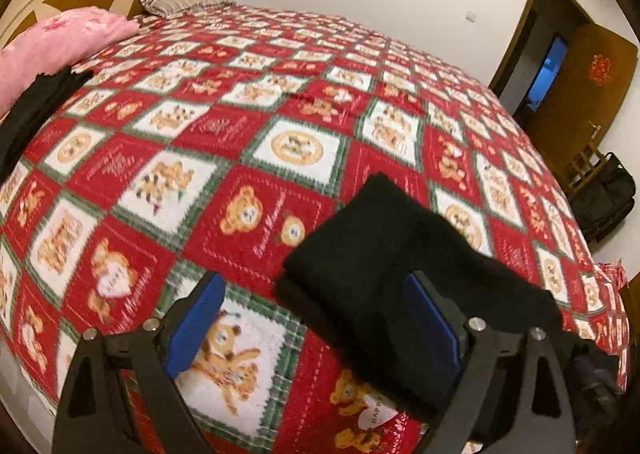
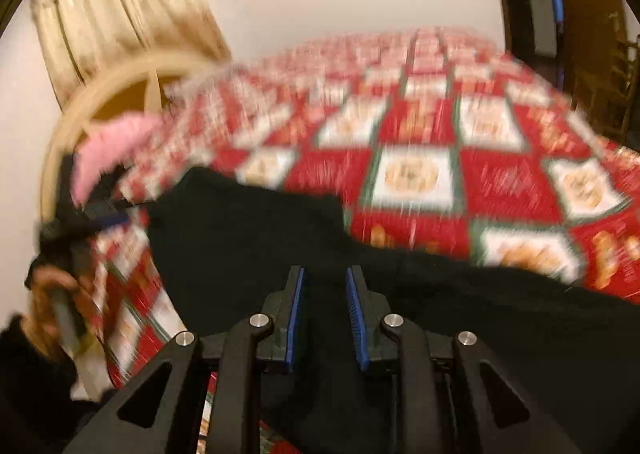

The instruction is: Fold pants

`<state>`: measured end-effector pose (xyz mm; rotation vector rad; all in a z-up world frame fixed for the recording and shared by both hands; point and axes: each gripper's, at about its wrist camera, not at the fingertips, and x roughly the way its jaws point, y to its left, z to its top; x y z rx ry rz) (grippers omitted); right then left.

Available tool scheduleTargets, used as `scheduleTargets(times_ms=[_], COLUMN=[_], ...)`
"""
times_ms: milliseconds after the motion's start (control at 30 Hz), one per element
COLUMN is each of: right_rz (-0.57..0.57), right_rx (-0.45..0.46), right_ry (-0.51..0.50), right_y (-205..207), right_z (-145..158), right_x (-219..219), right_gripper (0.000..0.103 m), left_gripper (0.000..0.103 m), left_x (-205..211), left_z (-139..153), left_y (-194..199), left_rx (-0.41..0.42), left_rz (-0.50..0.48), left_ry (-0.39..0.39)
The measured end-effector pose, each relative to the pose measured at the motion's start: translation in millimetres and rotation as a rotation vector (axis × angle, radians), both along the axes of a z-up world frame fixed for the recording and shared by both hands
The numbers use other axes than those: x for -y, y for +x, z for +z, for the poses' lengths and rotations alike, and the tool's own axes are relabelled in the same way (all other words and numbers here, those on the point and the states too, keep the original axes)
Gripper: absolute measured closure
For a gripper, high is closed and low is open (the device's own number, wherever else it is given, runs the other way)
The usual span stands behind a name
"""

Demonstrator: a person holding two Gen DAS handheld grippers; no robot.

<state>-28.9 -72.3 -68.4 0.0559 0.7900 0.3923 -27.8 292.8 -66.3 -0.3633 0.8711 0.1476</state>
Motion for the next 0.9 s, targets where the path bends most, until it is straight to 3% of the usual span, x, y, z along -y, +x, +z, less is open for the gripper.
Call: scheduleTargets(times_ms=[167, 333, 433, 533, 633, 700, 767, 833, 900], right_rz=[-0.041, -0.066, -0.074, -0.085, -0.116, -0.151, -0.201, -0.260, -0.320], right_rx=[0.052, 0.032, 0.029, 0.038, 0.037, 0.034, 0.032, 0.032, 0.036], right_ry=[0.070, 0.109, 0.113, 0.126, 0.151, 0.167, 0.192, 0.213, 0.239], right_y=[-20, -30, -33, -36, -37, -38, -39, -41, -46], right_z=[25, 21, 21, 25, 26, 26, 27, 28, 31], right_x=[16, 22, 22, 26, 35, 44, 57, 74, 95], right_gripper=[0.080, 0.080, 0.080, 0.080, 0.080, 0.080, 0.080, 0.080, 0.080], left_gripper=[0.009, 0.003, 0.005, 0.031, 0.044, 0.055, 0.076, 0.081, 0.082], left_x=[6, 3, 3, 3, 6, 4, 0, 1, 7], left_z=[-21, -22, -21, -20, -23, -24, -23, -19, -11], left_y=[1, 4, 6, 3, 4, 1, 1, 1, 2], left_rx=[-0.067, -0.026, 0.006, 0.067, 0.069, 0.086, 0.099, 0.111, 0.119], left_rz=[0.060, 0.095, 0.121, 0.109, 0.111, 0.122, 0.114, 0.087, 0.069], left_ry=[-0.017, -0.063, -0.085, -0.157, -0.105, -0.115, -0.153, -0.192, -0.147])
